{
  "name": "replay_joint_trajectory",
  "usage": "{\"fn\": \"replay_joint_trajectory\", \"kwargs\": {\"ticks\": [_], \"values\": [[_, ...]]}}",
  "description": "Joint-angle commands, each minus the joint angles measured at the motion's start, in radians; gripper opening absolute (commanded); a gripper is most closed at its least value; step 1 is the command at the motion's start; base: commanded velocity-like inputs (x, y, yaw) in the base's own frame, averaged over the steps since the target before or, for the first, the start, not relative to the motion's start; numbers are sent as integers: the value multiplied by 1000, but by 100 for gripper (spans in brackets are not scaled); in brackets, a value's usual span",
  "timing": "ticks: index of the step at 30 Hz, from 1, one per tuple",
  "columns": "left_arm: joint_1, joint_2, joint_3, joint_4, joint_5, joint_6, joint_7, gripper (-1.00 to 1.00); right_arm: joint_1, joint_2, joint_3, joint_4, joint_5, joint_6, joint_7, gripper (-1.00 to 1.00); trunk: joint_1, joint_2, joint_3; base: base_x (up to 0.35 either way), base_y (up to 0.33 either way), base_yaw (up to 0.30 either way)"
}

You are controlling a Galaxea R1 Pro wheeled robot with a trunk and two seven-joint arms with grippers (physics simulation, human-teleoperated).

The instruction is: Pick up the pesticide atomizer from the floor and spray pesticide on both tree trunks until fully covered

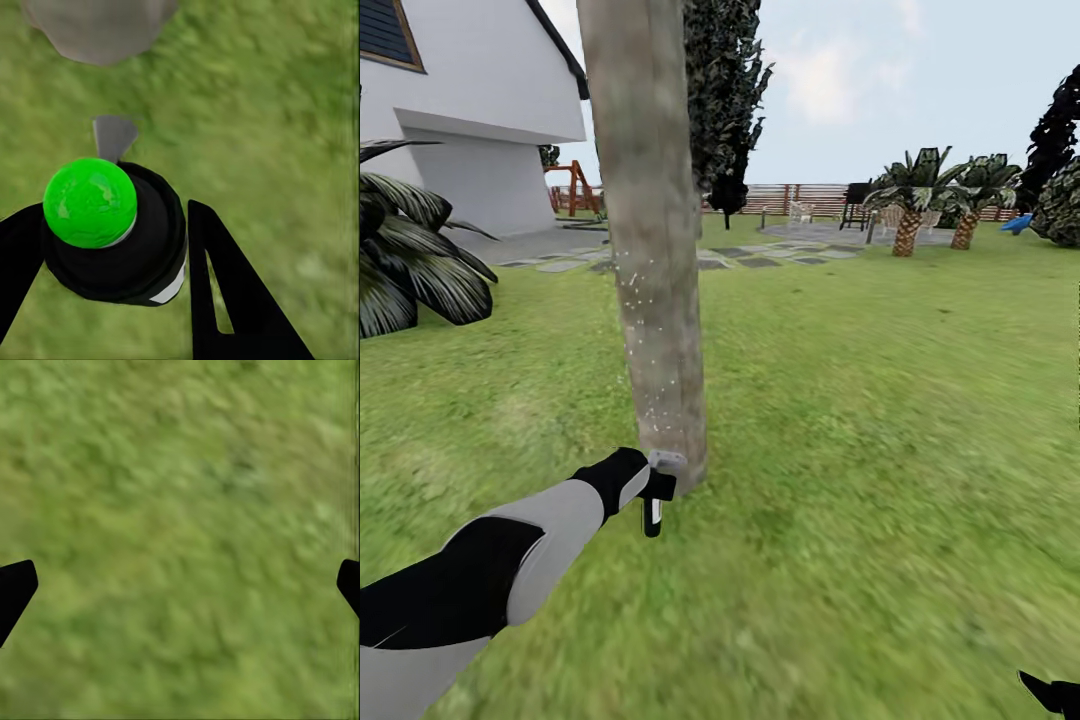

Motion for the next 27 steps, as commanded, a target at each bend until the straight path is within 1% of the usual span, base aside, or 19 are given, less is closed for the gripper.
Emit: {"fn": "replay_joint_trajectory", "kwargs": {"ticks": [1,5,14,18,27], "values": [[0,-2,-2,0,-1,0,0,-100,0,0,0,1,0,0,-1,100,0,0,0,0,-324,0],[0,-8,-1,0,-1,0,0,-100,0,0,0,1,0,0,-1,100,0,0,0,0,-324,0],[0,-8,-1,0,-1,0,0,-100,0,0,0,0,-1,1,3,100,0,0,0,0,-324,8],[0,-8,-1,0,-1,-1,0,-100,0,0,0,0,-1,1,3,100,0,0,0,0,-324,193],[0,-8,-1,0,-1,-1,0,-100,0,0,0,0,-1,1,3,100,0,0,0,0,-324,254]]}}
